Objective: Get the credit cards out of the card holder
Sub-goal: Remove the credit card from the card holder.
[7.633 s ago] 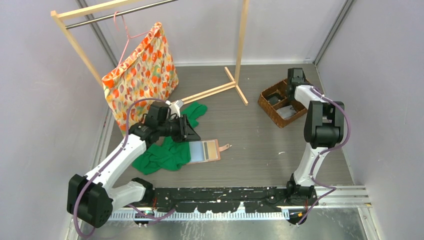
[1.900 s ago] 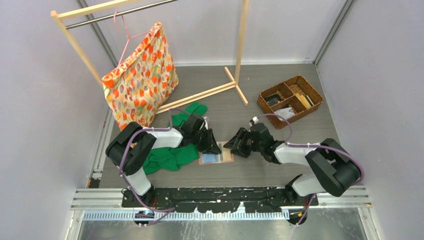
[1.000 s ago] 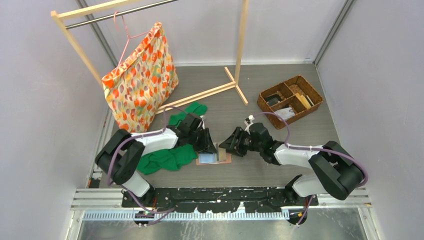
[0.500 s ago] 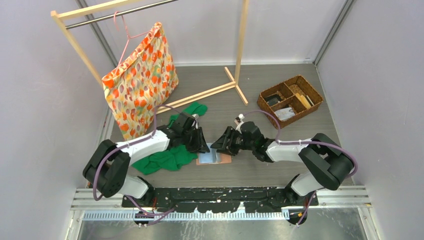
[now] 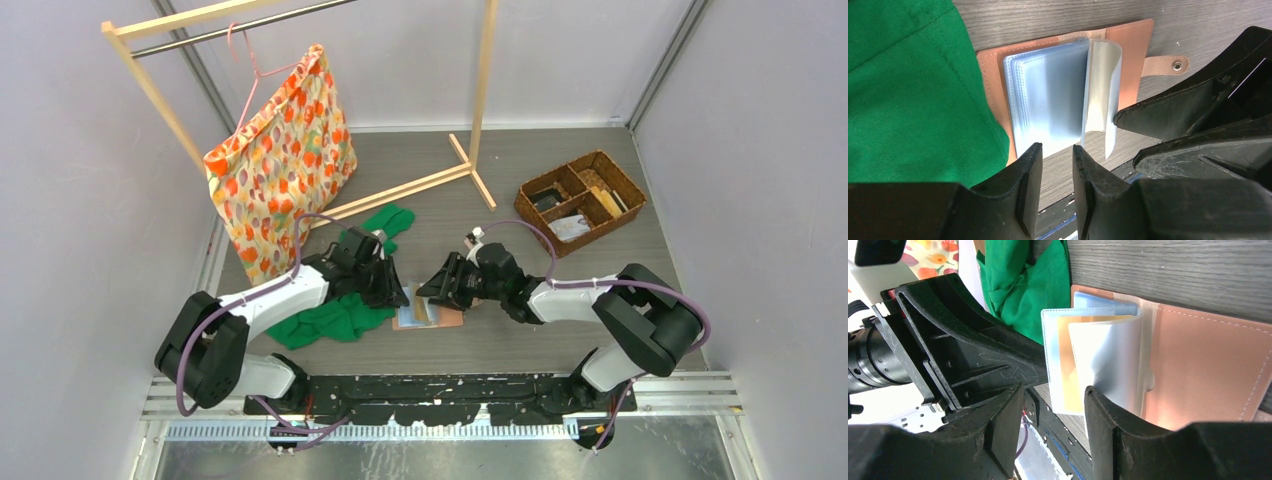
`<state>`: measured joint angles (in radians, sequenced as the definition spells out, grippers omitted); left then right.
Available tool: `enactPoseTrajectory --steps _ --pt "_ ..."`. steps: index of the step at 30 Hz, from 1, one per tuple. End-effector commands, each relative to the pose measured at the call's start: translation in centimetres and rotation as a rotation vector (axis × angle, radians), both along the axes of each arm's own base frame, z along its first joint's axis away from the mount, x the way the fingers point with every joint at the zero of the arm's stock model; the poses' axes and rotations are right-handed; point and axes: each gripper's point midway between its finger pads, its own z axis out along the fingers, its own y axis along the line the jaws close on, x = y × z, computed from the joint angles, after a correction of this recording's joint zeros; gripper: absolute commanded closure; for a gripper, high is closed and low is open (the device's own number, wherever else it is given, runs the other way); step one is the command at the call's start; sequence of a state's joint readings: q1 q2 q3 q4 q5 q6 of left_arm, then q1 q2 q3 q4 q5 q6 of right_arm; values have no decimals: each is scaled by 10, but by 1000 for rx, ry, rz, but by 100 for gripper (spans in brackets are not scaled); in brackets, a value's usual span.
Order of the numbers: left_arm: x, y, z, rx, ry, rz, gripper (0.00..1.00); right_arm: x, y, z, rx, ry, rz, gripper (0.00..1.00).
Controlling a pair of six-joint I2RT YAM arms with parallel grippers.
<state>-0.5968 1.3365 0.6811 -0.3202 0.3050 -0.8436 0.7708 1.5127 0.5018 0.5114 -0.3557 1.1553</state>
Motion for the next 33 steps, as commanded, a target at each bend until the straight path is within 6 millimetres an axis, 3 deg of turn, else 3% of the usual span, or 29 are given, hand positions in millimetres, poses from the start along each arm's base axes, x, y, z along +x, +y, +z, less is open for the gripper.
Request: enactPoseTrajectory --steps 1,5,12,18,21,26,33 --pt "4 5 9 7 -43 9 70 10 5 17 20 -63 -16 47" --pt "9 8 26 -7 -104 31 69 12 -4 16 -21 -75 -37 47" --pt "12 -2 44 -72 -154 24 69 19 -40 24 -124 -122 -128 47" --pt "14 -25 31 -158 -112 -17 70 23 -58 40 -170 -183 -178 47" --pt "15 -29 17 -154 -80 -21 71 21 -49 42 -160 -182 -126 47" --pt "15 -23 -5 -100 -54 -2 72 16 -20 28 -86 -118 -6 49" --pt "8 -15 -30 -63 0 12 73 17 -8 2 -69 -60 26 52"
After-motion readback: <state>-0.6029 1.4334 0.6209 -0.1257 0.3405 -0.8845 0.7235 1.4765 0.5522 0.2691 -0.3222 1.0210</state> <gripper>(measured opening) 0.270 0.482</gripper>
